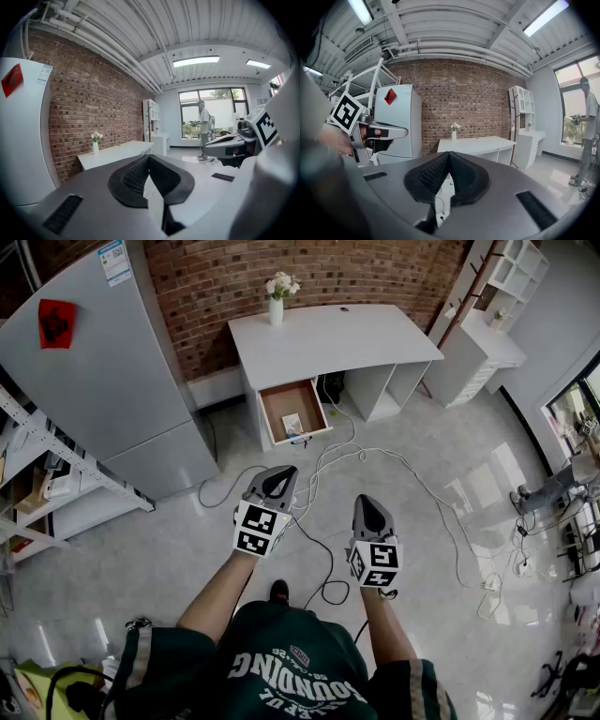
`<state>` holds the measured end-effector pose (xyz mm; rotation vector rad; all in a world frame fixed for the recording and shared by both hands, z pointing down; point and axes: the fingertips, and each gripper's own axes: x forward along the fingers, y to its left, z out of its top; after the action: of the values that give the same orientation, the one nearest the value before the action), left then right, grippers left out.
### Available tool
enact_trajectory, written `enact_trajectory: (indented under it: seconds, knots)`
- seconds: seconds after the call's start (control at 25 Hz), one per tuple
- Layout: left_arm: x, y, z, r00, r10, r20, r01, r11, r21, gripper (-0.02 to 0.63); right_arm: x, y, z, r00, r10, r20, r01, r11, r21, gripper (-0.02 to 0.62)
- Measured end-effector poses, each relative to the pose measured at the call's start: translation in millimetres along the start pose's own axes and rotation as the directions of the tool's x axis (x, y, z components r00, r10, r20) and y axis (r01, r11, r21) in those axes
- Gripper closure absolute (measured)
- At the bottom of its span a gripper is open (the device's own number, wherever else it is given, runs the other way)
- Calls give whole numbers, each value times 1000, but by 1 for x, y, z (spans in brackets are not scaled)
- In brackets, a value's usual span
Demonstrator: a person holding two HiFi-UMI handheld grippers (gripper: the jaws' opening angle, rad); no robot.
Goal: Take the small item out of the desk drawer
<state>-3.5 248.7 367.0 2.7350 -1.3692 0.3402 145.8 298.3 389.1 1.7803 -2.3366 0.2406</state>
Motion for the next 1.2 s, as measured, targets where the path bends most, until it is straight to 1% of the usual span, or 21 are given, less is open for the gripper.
enact_trajectory:
  seconds: [0.16, 0.32, 0.6, 0.96, 1.2]
  knots:
    - [-1, 3, -2, 1000, 4, -2, -4, 1000, -2, 590, 0, 3, 5, 999, 7, 37, -7, 1000, 0, 571]
    - [-1, 4, -6, 1000, 0, -10, 0, 1000, -4, 589, 1, 6, 3, 1000, 12, 27, -12, 1000, -10, 571]
    - [-2, 5, -7, 1000, -3, -13, 2, 1000, -5, 590, 3, 11, -2, 1000, 29, 7, -29, 1000, 5, 571]
    - [2, 13, -9, 1000, -12, -14, 12, 1000, -12, 590, 10, 16, -5, 1000, 27, -12, -27, 1000, 5, 571]
    - [3, 21, -14, 999, -30, -13, 29, 1000, -11, 591, 15, 23, -7, 1000, 12, -13, -12, 1000, 14, 571]
